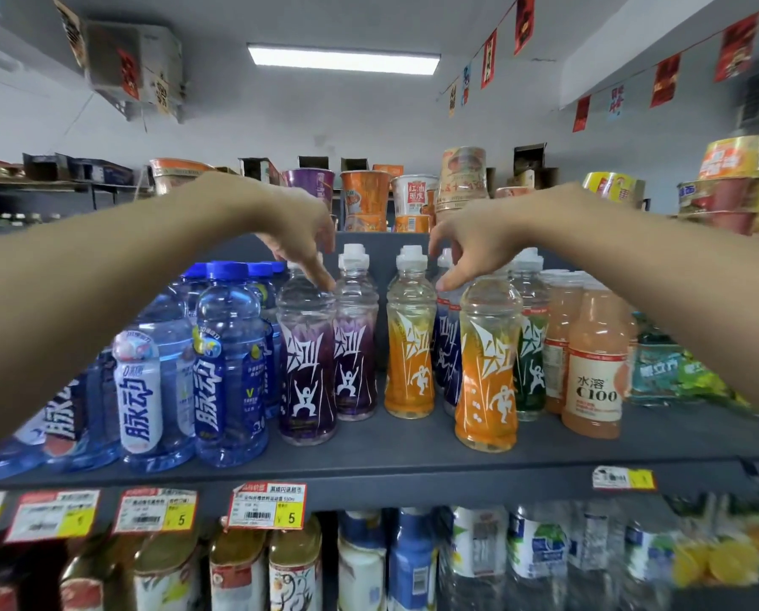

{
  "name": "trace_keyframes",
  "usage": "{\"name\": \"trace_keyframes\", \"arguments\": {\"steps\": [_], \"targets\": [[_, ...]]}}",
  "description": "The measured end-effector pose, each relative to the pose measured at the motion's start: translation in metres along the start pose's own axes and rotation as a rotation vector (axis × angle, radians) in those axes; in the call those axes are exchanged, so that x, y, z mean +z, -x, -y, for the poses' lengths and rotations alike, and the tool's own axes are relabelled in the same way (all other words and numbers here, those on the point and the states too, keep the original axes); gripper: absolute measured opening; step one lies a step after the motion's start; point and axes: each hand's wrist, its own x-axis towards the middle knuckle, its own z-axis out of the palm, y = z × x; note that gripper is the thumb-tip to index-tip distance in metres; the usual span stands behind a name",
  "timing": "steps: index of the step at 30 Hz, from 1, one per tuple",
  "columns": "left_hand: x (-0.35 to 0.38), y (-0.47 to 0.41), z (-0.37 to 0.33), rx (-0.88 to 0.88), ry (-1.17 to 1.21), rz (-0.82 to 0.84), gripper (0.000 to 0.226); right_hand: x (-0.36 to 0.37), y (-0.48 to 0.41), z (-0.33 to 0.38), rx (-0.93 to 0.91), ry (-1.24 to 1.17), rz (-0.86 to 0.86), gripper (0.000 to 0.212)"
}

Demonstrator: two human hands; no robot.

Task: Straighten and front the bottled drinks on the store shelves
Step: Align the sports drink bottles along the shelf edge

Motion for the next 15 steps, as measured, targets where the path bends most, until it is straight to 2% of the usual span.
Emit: {"name": "trace_keyframes", "arguments": {"steps": [3, 6, 8, 13, 15], "targets": [[0.010, 0.008, -0.004, 0.009, -0.015, 0.072, 0.093, 0.011, 0.008, -0.001, -0.050, -0.010, -0.007, 0.051], [0.019, 0.012, -0.004, 0.012, 0.002, 0.070, 0.081, 0.020, 0.017, -0.002, -0.083, -0.004, -0.021, 0.044], [0.021, 0.014, -0.001, 0.038, 0.060, 0.024, 0.072, 0.019, 0.023, -0.002, -0.083, 0.007, 0.029, 0.047], [0.020, 0.020, 0.001, 0.060, 0.166, -0.024, 0.068, -0.001, 0.026, 0.003, -0.057, -0.088, 0.259, 0.054], [0.019, 0.023, -0.002, 0.073, 0.207, -0.031, 0.064, -0.006, 0.024, 0.006, -0.052, -0.108, 0.290, 0.054]]}}
